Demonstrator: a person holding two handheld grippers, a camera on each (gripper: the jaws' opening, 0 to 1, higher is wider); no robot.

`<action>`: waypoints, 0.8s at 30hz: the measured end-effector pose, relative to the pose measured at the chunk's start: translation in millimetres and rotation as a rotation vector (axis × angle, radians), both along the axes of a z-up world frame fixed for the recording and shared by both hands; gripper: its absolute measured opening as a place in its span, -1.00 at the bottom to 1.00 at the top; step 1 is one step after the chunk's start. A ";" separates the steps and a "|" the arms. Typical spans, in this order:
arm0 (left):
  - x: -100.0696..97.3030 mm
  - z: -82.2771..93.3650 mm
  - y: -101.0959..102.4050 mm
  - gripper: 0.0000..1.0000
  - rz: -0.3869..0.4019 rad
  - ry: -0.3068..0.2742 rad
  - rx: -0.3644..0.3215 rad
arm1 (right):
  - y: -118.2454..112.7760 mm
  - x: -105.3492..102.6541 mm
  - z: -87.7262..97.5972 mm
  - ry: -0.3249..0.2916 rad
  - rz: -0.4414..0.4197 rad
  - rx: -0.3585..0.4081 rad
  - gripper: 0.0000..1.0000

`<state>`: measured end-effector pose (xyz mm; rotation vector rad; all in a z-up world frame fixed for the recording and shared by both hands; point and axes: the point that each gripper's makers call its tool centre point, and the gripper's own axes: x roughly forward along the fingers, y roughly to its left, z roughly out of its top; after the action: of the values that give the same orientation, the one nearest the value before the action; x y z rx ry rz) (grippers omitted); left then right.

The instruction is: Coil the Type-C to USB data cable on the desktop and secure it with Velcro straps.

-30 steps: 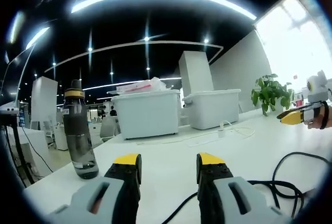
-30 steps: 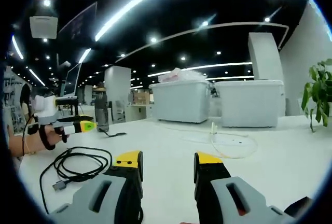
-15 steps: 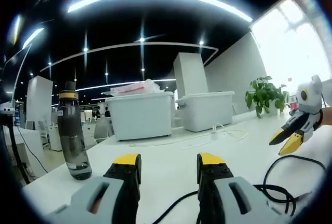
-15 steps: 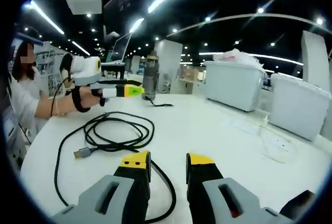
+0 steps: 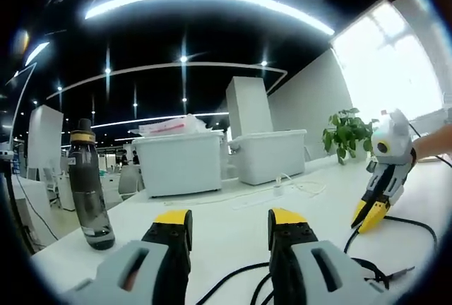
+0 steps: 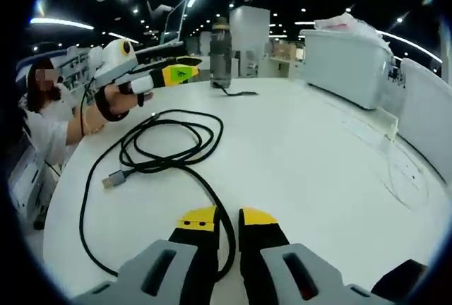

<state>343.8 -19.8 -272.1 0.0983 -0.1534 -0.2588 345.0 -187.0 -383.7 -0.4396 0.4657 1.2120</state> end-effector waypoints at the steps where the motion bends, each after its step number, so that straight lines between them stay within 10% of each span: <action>1: -0.3 -0.1 -1.0 -0.13 -0.002 0.000 0.002 | 1.4 1.4 0.3 0.009 -0.001 -0.007 -0.87; 8: -2.6 -2.4 -7.1 -0.13 -0.020 0.005 0.006 | 1.1 -6.0 1.2 -0.115 0.071 -0.099 -0.97; 13: -5.1 -3.3 -15.6 -0.13 -0.048 0.004 0.017 | -8.4 -1.0 18.5 -0.316 0.023 -0.119 -0.98; 24: -13.0 2.4 -37.4 -0.13 -0.141 -0.029 0.029 | -35.5 3.0 137.0 -0.953 -0.219 -0.097 -0.98</action>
<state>330.7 -57.2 -269.7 0.1198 -0.1857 -0.4009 348.1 -222.5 -246.6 -0.9517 -0.2486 0.6554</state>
